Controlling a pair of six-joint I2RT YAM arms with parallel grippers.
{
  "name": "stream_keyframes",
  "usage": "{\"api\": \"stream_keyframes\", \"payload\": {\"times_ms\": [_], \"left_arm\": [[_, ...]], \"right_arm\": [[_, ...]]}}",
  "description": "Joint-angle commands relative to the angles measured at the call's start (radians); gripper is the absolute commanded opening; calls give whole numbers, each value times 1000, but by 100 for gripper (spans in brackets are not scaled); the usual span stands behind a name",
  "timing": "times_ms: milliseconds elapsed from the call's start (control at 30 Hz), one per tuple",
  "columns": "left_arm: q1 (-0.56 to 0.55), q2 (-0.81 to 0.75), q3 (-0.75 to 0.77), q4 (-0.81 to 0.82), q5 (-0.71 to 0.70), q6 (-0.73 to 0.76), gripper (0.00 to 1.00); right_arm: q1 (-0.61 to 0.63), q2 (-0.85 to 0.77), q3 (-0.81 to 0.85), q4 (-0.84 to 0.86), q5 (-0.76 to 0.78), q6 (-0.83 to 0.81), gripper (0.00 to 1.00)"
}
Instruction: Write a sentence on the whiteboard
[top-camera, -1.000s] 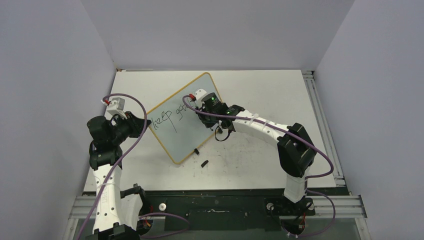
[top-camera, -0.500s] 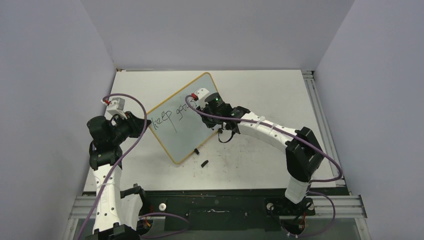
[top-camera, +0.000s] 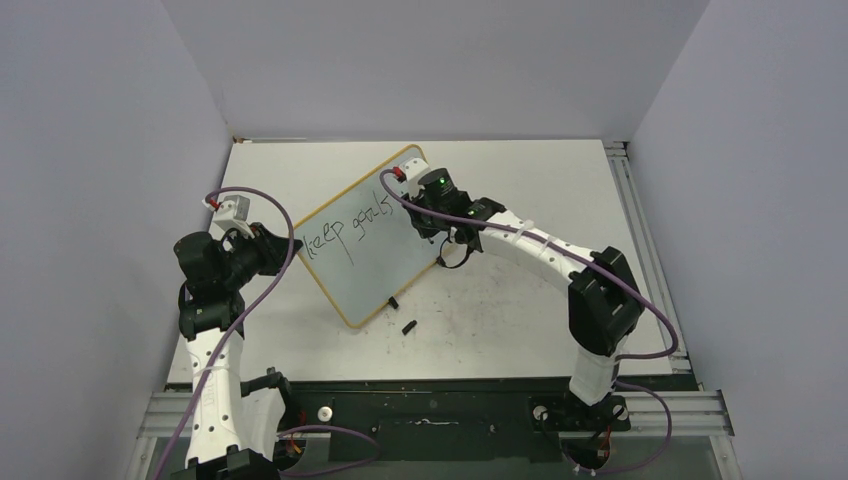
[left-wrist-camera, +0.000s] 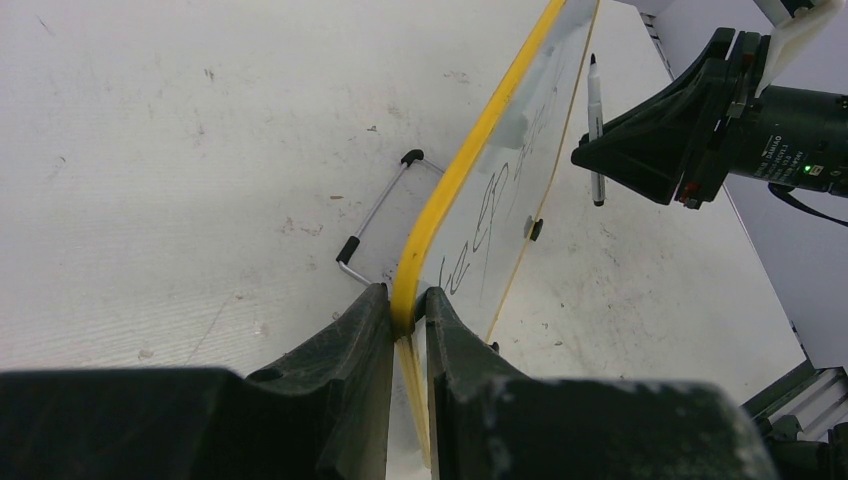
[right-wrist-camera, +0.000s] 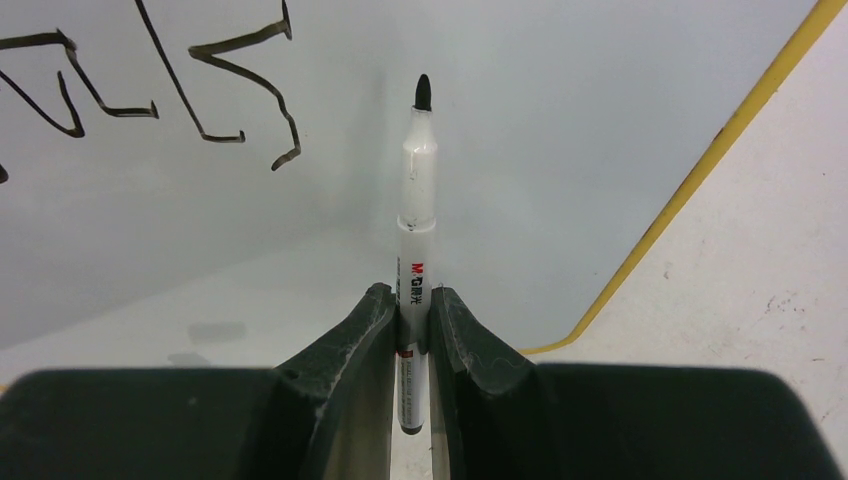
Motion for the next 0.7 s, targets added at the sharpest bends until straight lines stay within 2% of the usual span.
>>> {"api": "stream_keyframes", "payload": {"times_ms": [0, 667], "left_arm": [[8, -3, 29, 15, -31, 17, 0], [8, -2, 30, 15, -31, 17, 0]], "right_arm": [[-10, 25, 65, 5, 4, -16, 5], [-22, 65, 75, -32, -24, -20, 5]]}}
